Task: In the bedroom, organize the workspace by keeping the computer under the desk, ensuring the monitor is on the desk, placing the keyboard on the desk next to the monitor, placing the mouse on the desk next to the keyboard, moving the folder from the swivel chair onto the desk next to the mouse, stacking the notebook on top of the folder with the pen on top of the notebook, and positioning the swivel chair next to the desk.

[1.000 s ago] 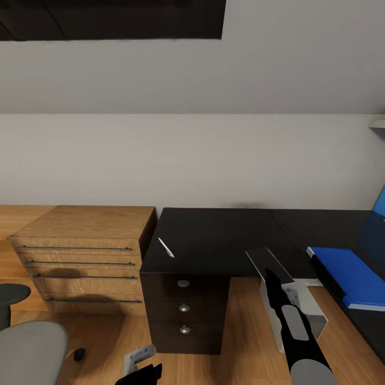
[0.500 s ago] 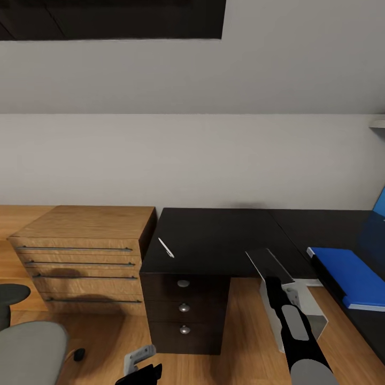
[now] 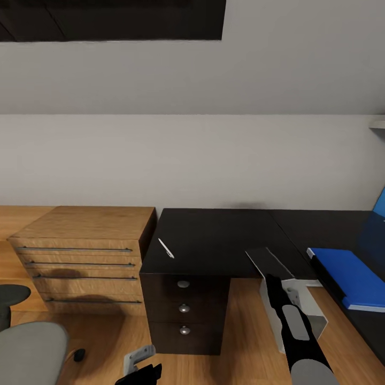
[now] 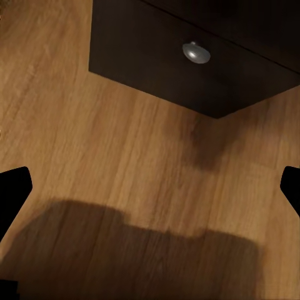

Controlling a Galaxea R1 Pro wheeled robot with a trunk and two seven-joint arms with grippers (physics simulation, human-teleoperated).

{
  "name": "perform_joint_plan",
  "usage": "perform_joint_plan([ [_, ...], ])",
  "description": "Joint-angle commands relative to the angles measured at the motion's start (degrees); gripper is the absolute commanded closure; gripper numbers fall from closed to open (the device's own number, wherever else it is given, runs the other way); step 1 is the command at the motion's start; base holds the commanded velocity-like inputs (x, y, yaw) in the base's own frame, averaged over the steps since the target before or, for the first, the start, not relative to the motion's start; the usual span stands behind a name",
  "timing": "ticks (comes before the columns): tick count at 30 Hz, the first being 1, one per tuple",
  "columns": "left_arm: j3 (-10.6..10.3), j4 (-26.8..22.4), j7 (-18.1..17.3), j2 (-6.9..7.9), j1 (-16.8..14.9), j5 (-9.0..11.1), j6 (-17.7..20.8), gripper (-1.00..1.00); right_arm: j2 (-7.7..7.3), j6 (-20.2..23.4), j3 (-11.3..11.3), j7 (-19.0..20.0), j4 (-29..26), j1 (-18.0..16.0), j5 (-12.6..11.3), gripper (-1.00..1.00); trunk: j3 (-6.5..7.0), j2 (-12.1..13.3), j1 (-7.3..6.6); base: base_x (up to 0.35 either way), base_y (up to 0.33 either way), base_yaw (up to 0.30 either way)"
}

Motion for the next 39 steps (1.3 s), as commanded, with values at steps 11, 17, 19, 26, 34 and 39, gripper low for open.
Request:
perform_joint_plan([
  [11, -0.06, -0.09, 0.58, -0.02, 0.0, 0.61, -0.13, -1.0, 0.18, 0.54, -0.32, -0.04, -8.78, 2.94, -0.59, 1.0, 1.93, 4.4, -2.42, 0.0, 0.0, 0.0],
  [17, -0.12, -0.03, 0.58, -0.06, 0.0, 0.61, -0.14, -1.0, 0.26, 0.66, -0.32, -0.04, -14.15, 5.39, -0.7, 1.0, 3.01, 6.8, -3.74, 0.0, 0.0, 0.0],
  [19, -0.13, 0.03, 0.58, -0.07, 0.0, 0.61, -0.14, -1.0, 0.24, 0.66, -0.32, -0.04, -14.4, 5.49, -0.71, 1.0, 3.37, 7.61, -4.18, 0.0, 0.0, 0.0],
  [26, -0.15, 0.34, 0.58, -0.08, 0.0, 0.57, -0.14, -1.0, 0.15, 0.67, -0.4, -0.16, -14.64, 5.59, -0.71, 1.0, 3.9, 9.21, -5.06, 0.0, 0.0, -0.075],
  [34, -0.15, 0.46, 0.5, -0.08, 0.0, 0.61, -0.14, -1.0, 0.05, 0.67, -0.54, -0.21, -14.76, 5.59, -0.71, 1.0, 3.41, 9.21, -5.06, 0.0, 0.0, -0.189],
  [39, -0.15, 1.22, 0.5, -0.08, 0.0, 0.6, -0.18, -1.0, 0.05, 0.67, -0.77, -0.23, -16.31, 5.61, -0.67, 1.0, 3.09, 9.21, -5.06, 0.0, 0.0, -0.199],
])
